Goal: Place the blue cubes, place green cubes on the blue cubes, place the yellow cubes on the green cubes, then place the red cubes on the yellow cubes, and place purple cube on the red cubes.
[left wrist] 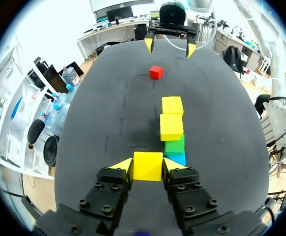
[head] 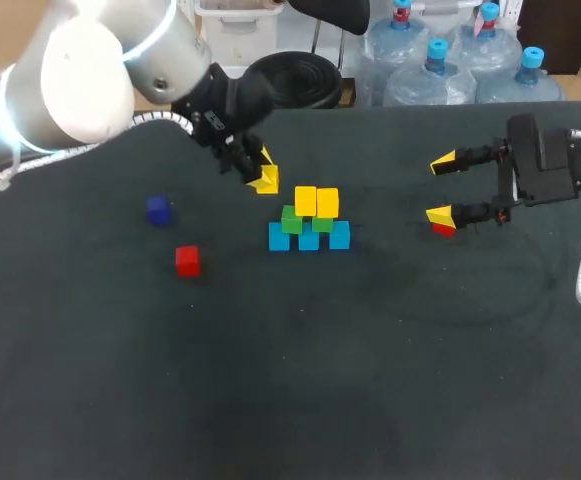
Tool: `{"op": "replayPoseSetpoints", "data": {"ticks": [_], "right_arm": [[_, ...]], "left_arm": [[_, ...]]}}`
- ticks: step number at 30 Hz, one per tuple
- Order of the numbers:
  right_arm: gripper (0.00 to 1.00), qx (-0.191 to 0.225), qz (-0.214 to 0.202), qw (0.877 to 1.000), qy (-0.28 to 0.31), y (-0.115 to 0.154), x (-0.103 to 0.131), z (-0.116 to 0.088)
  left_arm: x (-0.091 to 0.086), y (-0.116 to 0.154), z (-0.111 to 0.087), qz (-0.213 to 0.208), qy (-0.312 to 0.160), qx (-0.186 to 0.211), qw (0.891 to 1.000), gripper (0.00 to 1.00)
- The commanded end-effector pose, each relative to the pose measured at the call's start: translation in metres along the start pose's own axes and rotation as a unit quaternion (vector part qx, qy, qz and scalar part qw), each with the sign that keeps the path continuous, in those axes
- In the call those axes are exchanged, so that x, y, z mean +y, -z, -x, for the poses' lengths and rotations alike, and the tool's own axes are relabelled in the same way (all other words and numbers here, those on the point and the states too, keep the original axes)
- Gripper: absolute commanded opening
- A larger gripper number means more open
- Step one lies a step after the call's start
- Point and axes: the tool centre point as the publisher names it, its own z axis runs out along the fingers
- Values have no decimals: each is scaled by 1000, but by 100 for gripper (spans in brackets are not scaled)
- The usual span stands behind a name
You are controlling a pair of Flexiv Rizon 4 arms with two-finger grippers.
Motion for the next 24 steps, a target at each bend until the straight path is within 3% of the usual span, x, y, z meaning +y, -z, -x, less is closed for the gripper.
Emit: {"op": "replayPoseSetpoints", "data": {"ticks": [1, 24], "right_arm": [[100, -1, 0, 1000, 1, -1, 0, 0], [100, -1, 0, 1000, 1, -1, 0, 0]], "left_arm": [[-10, 3, 1, 9, 2, 0, 1000, 0], [-33, -2, 10, 24, 11, 1, 1000, 0]]}}
